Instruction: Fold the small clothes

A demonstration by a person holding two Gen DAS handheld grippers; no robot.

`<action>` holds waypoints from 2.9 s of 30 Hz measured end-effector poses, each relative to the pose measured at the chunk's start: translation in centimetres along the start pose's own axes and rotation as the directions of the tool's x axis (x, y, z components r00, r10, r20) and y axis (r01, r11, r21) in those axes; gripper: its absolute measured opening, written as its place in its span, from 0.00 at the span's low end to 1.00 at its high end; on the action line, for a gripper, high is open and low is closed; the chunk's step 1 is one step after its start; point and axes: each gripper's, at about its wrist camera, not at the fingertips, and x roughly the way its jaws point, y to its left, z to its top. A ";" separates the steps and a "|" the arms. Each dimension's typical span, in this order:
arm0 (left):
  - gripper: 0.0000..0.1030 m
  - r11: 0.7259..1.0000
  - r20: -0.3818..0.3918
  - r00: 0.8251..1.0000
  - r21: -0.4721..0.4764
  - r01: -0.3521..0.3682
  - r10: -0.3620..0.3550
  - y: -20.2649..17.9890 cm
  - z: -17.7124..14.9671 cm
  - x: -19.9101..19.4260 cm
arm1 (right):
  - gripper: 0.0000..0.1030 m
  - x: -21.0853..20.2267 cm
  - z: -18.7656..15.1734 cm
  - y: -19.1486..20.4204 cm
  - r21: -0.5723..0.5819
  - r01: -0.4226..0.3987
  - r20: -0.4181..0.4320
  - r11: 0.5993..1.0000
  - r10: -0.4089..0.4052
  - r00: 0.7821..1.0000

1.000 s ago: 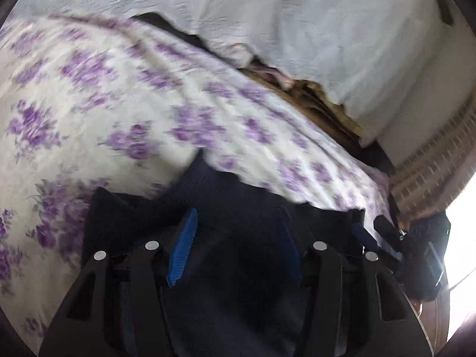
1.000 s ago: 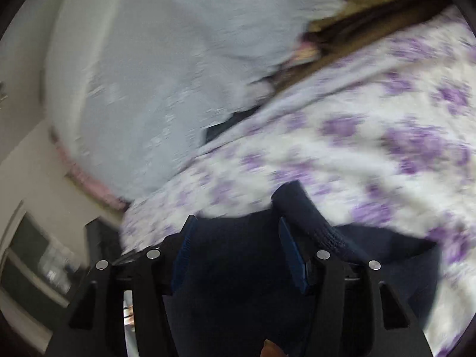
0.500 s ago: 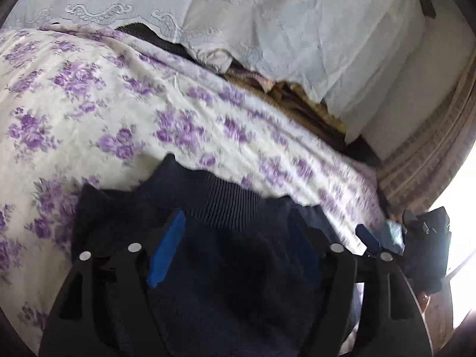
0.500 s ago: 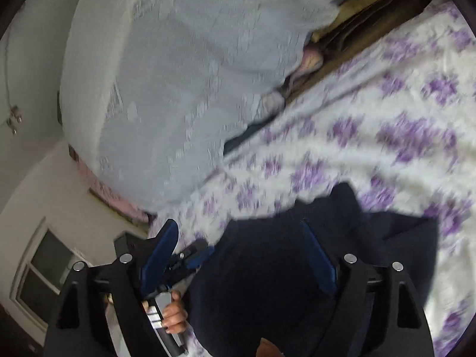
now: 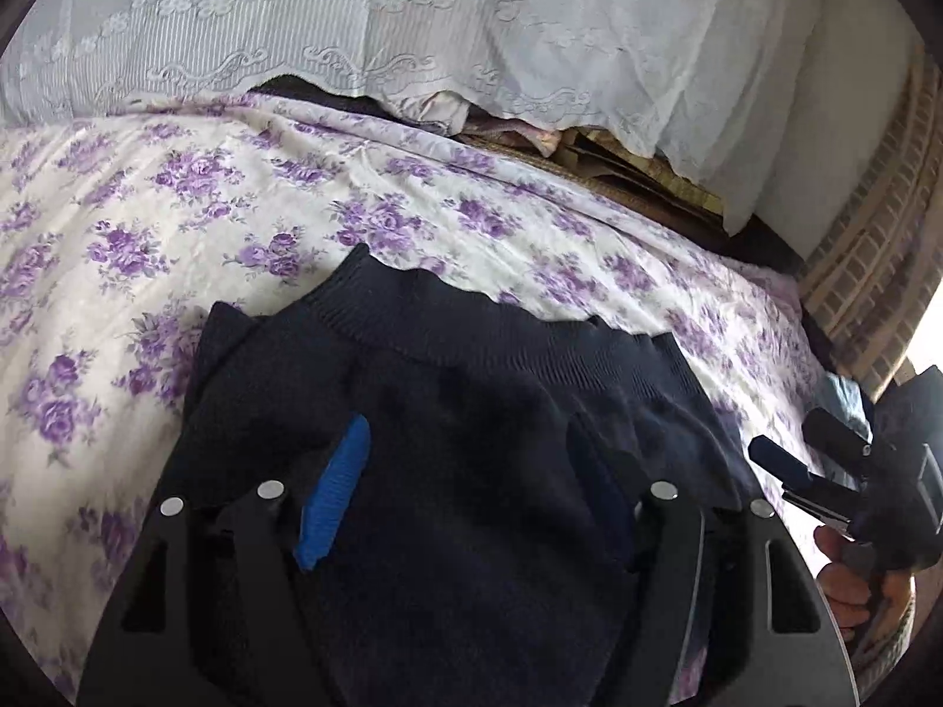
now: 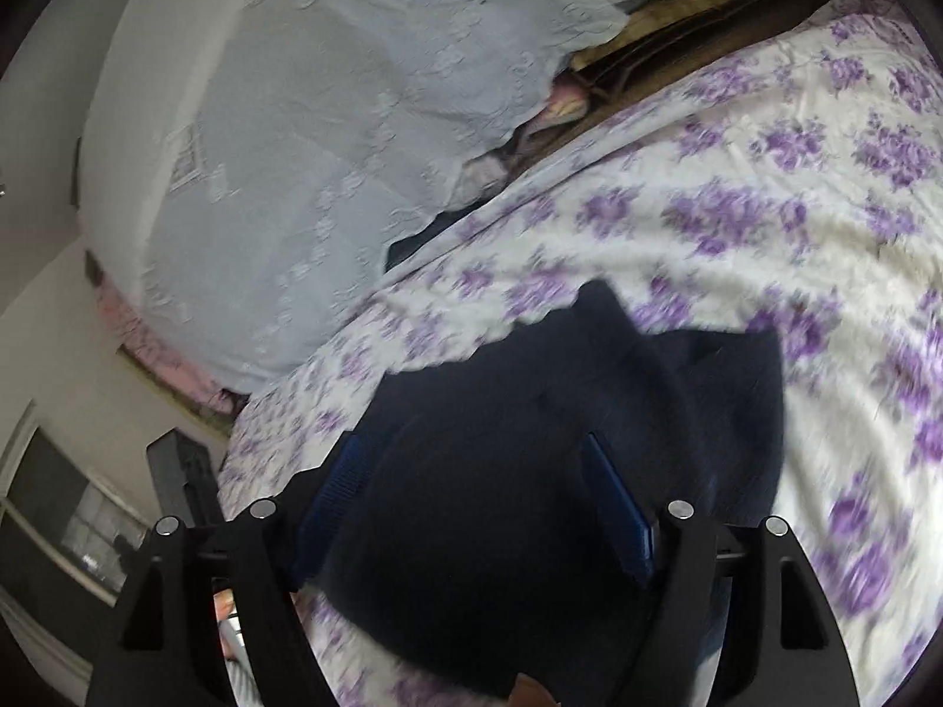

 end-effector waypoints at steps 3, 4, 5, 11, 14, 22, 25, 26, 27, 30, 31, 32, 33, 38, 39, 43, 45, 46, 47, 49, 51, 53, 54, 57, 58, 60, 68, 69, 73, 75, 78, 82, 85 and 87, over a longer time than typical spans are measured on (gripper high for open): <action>0.69 0.999 -0.009 1.000 0.023 -0.025 0.025 -0.7 -1.7 -0.9 | 0.75 0.3 -1.9 -0.5 0.027 0.013 -0.051 1.000 -0.012 0.999; 0.70 0.998 -0.014 0.999 0.030 -0.048 0.048 -0.8 -2.3 -1.1 | 0.74 0.3 -2.3 -1.1 0.037 0.031 -0.049 0.999 -0.029 0.998; 0.70 0.997 -0.016 0.998 0.035 -0.065 0.066 -0.8 -2.7 -1.2 | 0.74 -0.2 -2.6 -1.6 0.045 0.021 -0.034 0.999 -0.020 0.999; 0.82 0.991 0.013 0.993 0.063 -0.118 0.118 -1.2 -4.8 -2.7 | 0.74 -3.7 -3.4 -3.1 0.086 0.052 0.025 0.995 -0.054 0.998; 0.87 0.988 0.030 0.990 0.066 -0.137 0.136 -1.5 -5.3 -3.1 | 0.76 -5.0 -3.7 -2.7 0.075 0.099 0.051 0.992 -0.103 0.993; 0.96 0.988 0.026 0.988 0.022 -0.153 0.152 -0.9 -6.3 -3.6 | 0.78 -4.8 -5.7 1.8 -0.078 0.004 0.028 0.997 -0.002 1.000; 0.96 0.990 0.015 0.990 0.006 -0.142 0.142 -0.5 -6.5 -3.6 | 0.78 -3.0 -6.1 0.9 -0.064 0.046 -0.027 0.997 -0.047 0.999; 0.96 0.990 0.014 0.990 0.003 -0.138 0.138 -0.5 -6.5 -3.6 | 0.78 -2.8 -6.2 0.3 -0.049 0.070 -0.038 0.996 -0.072 0.997; 0.96 0.991 0.010 0.991 0.002 -0.134 0.134 -0.4 -6.5 -3.5 | 0.78 -2.6 -6.2 -0.7 -0.016 0.064 -0.050 0.998 -0.064 0.997; 0.96 0.991 0.006 0.991 0.001 -0.137 0.137 -0.5 -6.6 -3.5 | 0.78 -3.2 -5.8 -1.1 0.020 0.042 -0.033 0.999 -0.042 0.999; 0.96 0.991 0.005 0.991 0.001 -0.136 0.136 -0.5 -6.7 -3.5 | 0.78 -3.4 -5.8 -1.0 0.006 0.061 -0.019 0.998 -0.061 0.998; 0.96 0.991 0.003 0.991 0.000 -0.134 0.134 -0.5 -6.7 -3.5 | 0.78 -3.6 -5.8 -0.8 0.002 0.073 -0.011 0.997 -0.073 0.997; 0.96 0.991 0.002 0.991 -0.002 -0.133 0.133 -0.5 -6.7 -3.5 | 0.79 -3.8 -5.8 -0.7 0.004 0.079 -0.008 0.997 -0.079 0.997; 0.96 0.999 0.012 0.999 -0.039 -0.034 0.035 0.0 -5.6 -5.1 | 0.81 -4.2 -4.9 1.9 -0.039 0.025 0.026 0.999 -0.024 0.999; 0.96 0.998 0.035 0.999 -0.058 -0.001 0.003 0.1 -5.1 -5.8 | 0.81 -4.0 -4.6 2.1 -0.030 -0.002 0.023 1.000 0.003 1.000; 0.96 0.995 0.060 0.997 -0.085 0.049 -0.044 0.7 -3.7 -6.2 | 0.81 -2.4 -4.4 1.8 0.019 -0.072 -0.018 0.997 0.072 0.997; 0.96 0.997 0.022 1.000 -0.073 -0.012 0.013 1.1 -4.1 -4.7 | 0.81 -1.8 -4.7 0.9 0.029 -0.028 -0.045 0.999 0.029 0.999; 0.95 0.995 -0.009 0.997 -0.067 -0.077 0.076 1.6 -4.5 -3.5 | 0.81 -1.7 -4.8 0.2 0.041 -0.004 -0.047 0.999 0.006 0.999; 0.95 0.991 -0.027 0.993 -0.061 -0.118 0.116 2.0 -4.8 -2.8 | 0.81 -1.8 -4.7 -0.5 0.061 -0.005 -0.043 0.998 0.008 0.999; 0.95 0.989 -0.009 0.992 -0.068 -0.129 0.129 2.2 -4.5 -3.5 | 0.81 -2.8 -4.3 -1.9 0.111 -0.026 -0.015 0.993 0.028 0.999; 0.95 0.984 0.027 0.987 -0.091 -0.156 0.159 2.4 -4.0 -4.9 | 0.81 -3.9 -3.9 -2.2 0.137 -0.016 0.025 0.991 0.013 1.000; 0.95 0.987 0.068 0.994 -0.144 -0.072 0.083 2.5 -3.1 -6.7 | 0.83 -4.7 -3.5 -1.5 0.140 -0.027 0.057 0.990 0.019 0.998; 0.95 0.987 0.075 0.997 -0.161 -0.013 0.026 2.3 -2.7 -6.9 | 0.83 -4.5 -3.3 -0.7 0.131 -0.084 0.057 0.988 0.077 0.995; 0.95 0.966 0.034 0.982 -0.178 0.188 -0.185 0.4 -2.0 -5.6 | 0.84 -2.1 -3.4 1.8 0.143 -0.245 -0.006 0.959 0.249 0.969; 0.95 0.966 0.013 0.979 -0.164 0.201 -0.201 -0.2 -2.0 -4.7 | 0.84 -1.0 -3.5 2.5 0.157 -0.271 -0.026 0.950 0.278 0.960; 0.95 0.975 -0.040 0.981 -0.127 0.184 -0.190 -1.4 -2.6 -2.7 | 0.84 1.3 -3.4 2.9 0.196 -0.296 -0.054 0.935 0.312 0.949; 0.95 0.993 -0.019 0.998 0.111 -0.052 0.054 -3.5 -3.9 -1.8 | 0.76 2.2 -3.0 0.1 0.262 -0.215 -0.038 0.941 0.232 0.972; 0.95 0.996 -0.004 1.000 0.088 -0.026 0.027 -2.9 -3.0 -2.0 | 0.79 1.7 -2.4 0.3 0.247 -0.201 -0.013 0.948 0.210 0.978; 0.95 1.000 -0.032 0.999 0.013 -0.005 0.006 -1.2 -0.2 -0.3 | 0.83 3.4 -0.7 1.4 0.237 -0.204 -0.005 0.950 0.211 0.977; 0.95 0.998 -0.082 0.995 0.031 -0.047 0.050 -0.9 0.8 2.3 | 0.83 5.0 0.0 1.9 0.230 -0.195 -0.021 0.954 0.205 0.979; 0.95 0.987 -0.096 0.983 0.048 -0.152 0.156 0.5 0.6 4.4 | 0.82 6.8 0.4 0.7 0.235 -0.119 -0.047 0.965 0.133 0.990; 0.95 0.986 -0.018 0.986 -0.004 -0.167 0.167 2.4 1.0 2.6 | 0.75 5.5 1.0 -0.5 0.126 -0.050 -0.004 0.991 0.051 0.999; 0.95 0.989 -0.016 0.998 -0.132 -0.068 0.066 5.8 1.6 1.8 | 0.75 4.1 1.6 -2.5 0.135 0.002 0.051 0.991 -0.009 0.999; 0.92 0.985 -0.003 1.000 -0.170 -0.028 0.028 7.0 1.7 1.3 | 0.79 3.2 1.7 -3.9 0.172 0.105 0.070 0.979 -0.118 0.991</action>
